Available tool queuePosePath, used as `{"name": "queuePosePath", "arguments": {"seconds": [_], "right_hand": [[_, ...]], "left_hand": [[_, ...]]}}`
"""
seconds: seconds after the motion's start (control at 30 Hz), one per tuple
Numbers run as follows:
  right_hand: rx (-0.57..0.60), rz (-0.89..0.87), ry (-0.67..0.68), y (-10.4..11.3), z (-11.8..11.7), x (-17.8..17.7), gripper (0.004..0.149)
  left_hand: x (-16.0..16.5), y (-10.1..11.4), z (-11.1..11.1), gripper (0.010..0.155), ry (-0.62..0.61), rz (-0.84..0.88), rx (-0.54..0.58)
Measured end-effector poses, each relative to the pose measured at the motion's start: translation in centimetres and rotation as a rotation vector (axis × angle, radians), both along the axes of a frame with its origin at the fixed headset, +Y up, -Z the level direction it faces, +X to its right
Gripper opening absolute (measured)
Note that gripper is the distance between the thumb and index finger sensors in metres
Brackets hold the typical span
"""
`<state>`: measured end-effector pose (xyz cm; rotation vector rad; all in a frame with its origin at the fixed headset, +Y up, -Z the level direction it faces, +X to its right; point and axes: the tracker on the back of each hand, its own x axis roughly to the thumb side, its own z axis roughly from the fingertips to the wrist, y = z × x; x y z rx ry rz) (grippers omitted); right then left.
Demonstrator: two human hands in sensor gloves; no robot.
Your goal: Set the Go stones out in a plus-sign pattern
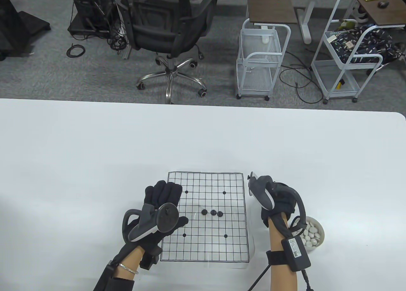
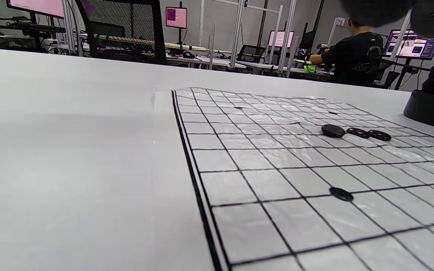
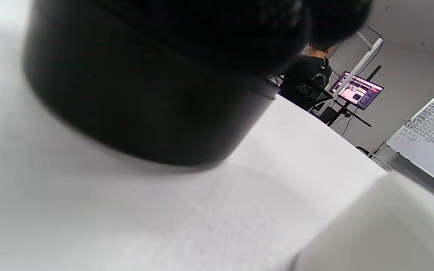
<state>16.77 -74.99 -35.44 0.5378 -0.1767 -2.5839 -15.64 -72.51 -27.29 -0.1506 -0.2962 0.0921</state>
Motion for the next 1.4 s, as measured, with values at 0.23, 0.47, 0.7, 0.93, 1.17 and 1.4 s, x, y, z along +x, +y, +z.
{"name": "queuePosePath", "arguments": {"seconds": [0.23, 0.47, 0.7, 0.93, 1.17, 1.4], "right_hand": [[0.027, -0.046, -0.007, 0.1, 0.3, 0.1, 0.039], [0.040, -0.104, -0.032, 0.5, 0.3, 0.7, 0.037], [0.136, -0.118, 0.007, 3.3, 1.1, -0.5, 0.037], [0.251, -0.339, 0.339, 6.1, 2.4, -6.4, 0.037], [0.137, -0.561, 0.681, 4.5, 3.2, -13.3, 0.037], [-0.014, -0.497, 0.789, 1.0, 3.0, -17.0, 0.036]], "left_hand": [[0.0, 0.0, 0.0, 0.091, 0.000, 0.004, -0.001], [0.0, 0.0, 0.0, 0.091, 0.000, 0.010, -0.003], [-0.1, 0.0, -0.1, 0.091, 0.003, 0.010, 0.001], [-0.3, 0.2, -0.1, 0.091, 0.016, 0.020, 0.005], [-0.7, 0.3, -0.2, 0.091, 0.032, 0.027, 0.008], [-0.9, 0.3, -0.2, 0.091, 0.043, 0.032, 0.003]]}}
